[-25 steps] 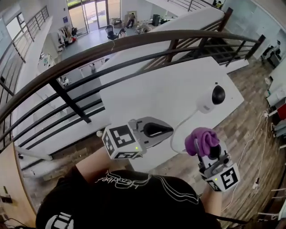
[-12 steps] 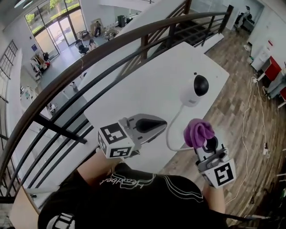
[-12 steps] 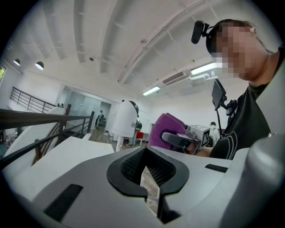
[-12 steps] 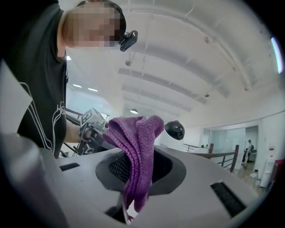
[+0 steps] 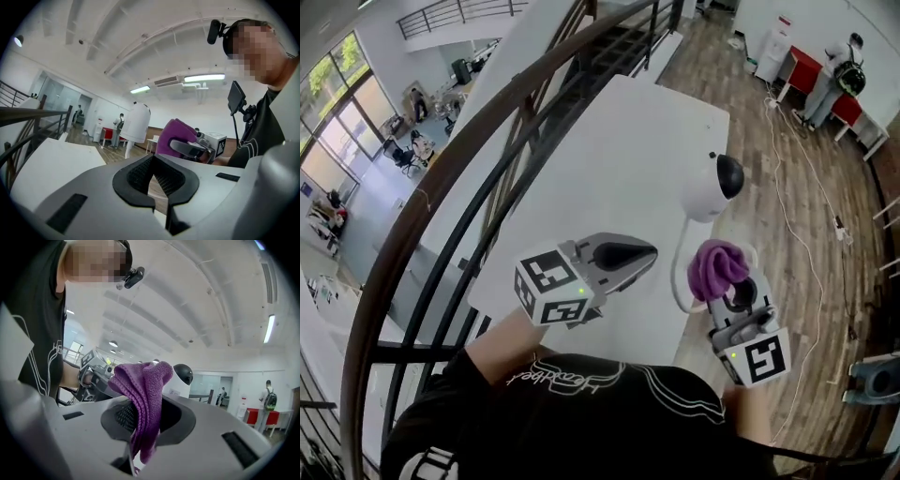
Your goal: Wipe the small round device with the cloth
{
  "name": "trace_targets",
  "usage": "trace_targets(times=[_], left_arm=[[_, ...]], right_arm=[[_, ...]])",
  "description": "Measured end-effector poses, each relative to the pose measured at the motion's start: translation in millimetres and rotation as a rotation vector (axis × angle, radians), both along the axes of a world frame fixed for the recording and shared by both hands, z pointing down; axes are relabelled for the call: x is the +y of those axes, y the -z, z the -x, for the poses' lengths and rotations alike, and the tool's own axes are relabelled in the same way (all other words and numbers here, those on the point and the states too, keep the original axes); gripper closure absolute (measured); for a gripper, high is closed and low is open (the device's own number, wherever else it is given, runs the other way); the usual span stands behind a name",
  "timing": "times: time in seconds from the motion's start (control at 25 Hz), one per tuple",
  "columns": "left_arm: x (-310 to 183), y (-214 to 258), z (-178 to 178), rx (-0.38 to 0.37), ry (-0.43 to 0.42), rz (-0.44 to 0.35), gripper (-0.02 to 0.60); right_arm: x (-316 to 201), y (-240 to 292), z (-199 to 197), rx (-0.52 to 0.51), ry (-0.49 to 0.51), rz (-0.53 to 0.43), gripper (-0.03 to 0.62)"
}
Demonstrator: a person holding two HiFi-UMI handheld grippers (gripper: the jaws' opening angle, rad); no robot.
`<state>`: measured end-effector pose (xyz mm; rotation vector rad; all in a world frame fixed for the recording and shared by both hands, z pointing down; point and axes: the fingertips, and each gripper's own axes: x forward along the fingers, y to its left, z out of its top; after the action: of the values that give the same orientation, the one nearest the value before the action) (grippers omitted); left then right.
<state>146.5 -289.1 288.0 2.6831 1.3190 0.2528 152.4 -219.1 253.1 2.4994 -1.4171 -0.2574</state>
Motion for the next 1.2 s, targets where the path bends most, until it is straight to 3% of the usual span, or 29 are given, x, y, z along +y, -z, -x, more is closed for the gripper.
trace_targets(times=[0.32,0.76,1.2], left_arm=[[-5,-10,-28,-0.008,-0.091,0.017,0.574],[-6,-5,-33,0.016,-0.165,0.004,0.574],[-9,-11,-31,0.005,-0.191,0.019,0.574]], right_arm=[[1,11,-33,0.1,-0.164,0.053,0.536],[-5,73,-57,0.4,-0.345,0.169,0.536],[-34,63,-63,0.568,-0.431,0.419,0.536]])
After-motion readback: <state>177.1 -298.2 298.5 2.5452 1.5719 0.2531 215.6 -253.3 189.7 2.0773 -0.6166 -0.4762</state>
